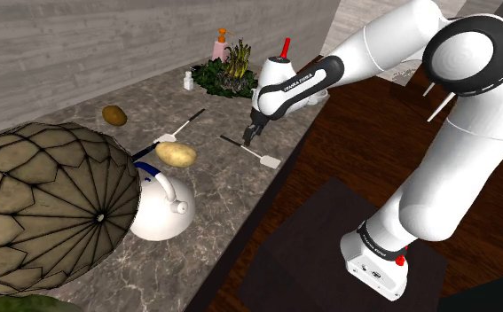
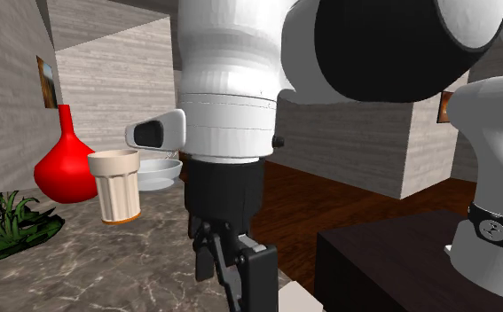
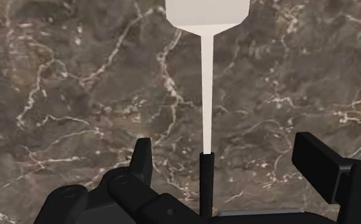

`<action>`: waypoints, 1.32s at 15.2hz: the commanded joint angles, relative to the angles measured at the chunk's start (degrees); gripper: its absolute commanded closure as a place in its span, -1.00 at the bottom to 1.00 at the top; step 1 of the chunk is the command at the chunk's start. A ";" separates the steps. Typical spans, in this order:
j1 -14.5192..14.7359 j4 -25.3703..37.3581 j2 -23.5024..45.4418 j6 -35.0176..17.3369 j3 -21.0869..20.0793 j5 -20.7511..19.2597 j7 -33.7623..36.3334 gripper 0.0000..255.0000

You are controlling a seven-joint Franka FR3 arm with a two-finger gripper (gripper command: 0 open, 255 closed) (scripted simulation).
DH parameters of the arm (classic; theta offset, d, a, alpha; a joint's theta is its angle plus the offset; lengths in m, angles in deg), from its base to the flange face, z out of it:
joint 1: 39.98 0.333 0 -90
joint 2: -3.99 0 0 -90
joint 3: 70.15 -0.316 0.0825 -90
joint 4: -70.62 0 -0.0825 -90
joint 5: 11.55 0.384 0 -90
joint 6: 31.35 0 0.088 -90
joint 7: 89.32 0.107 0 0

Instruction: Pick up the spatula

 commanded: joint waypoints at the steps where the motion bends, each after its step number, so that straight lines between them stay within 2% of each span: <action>1: -0.20 1.59 2.54 -0.89 -0.24 0.58 -0.80 -1.00; 8: -0.35 1.40 7.39 -5.92 -0.47 0.99 -1.16 -1.00; 10: -0.35 1.40 7.39 -5.92 -0.47 0.99 -1.16 -1.00; 11: -0.37 1.47 7.38 -5.85 -0.47 0.99 -1.18 1.00; 20: -0.35 1.40 7.39 -5.92 -0.47 0.99 -1.16 1.00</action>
